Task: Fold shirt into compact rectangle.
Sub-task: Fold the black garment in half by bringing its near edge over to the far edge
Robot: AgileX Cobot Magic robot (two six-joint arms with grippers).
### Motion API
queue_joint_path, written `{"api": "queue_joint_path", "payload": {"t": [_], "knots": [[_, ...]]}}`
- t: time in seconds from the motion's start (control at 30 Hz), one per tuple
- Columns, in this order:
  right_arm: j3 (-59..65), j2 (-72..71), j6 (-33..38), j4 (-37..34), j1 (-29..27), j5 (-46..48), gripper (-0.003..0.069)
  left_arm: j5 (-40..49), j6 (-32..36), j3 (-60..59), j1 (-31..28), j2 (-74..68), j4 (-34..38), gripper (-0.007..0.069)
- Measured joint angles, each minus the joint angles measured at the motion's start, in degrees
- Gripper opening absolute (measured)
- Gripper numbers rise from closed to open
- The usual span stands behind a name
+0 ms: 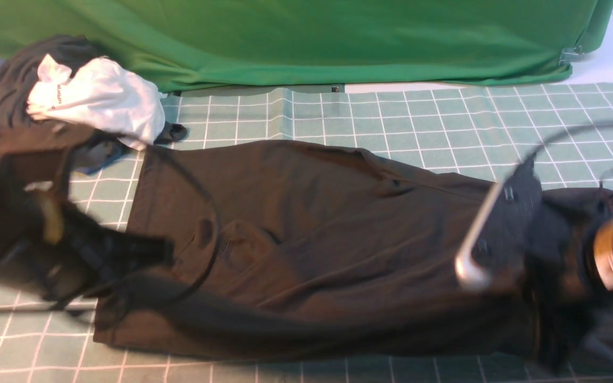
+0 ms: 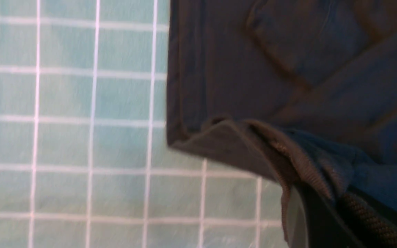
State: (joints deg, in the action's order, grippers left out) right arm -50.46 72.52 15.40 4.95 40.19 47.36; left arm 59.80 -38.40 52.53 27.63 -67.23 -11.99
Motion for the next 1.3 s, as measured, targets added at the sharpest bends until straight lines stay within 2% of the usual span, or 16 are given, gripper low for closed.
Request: {"api": "queue_joint_path", "payload": {"t": [0.1,0.23,0.53,0.9,1.2,1.3], "knots": [[-6.1,5.5,2.7,0.0,-4.1,0.0,0.0041,-2.3,2.6,3.9,-5.0,-6.1,1.2,0.0036],[-12.2,11.2,4.8,0.2,-6.2,-0.1,0.0041,-5.4,9.3,9.2,-12.0,-12.7,5.2,0.0036],[-27.4,27.7,7.2,0.2,-11.3,-1.7,0.0041,-6.1,17.0,25.4,-22.7,-29.2,12.4,0.0036],[-49.9,47.5,7.7,-0.1,-14.7,-1.6,0.0041,-0.8,19.5,48.0,-26.8,-49.2,13.0,0.0036],[-56.4,55.1,7.7,-0.3,-15.2,-3.3,0.0042,-1.8,21.0,52.5,-27.1,-54.2,12.4,0.0036],[-56.4,56.1,7.4,-0.3,-15.2,-5.1,0.0097,-2.6,21.1,52.7,-27.1,-54.8,12.5,0.0056]]}}
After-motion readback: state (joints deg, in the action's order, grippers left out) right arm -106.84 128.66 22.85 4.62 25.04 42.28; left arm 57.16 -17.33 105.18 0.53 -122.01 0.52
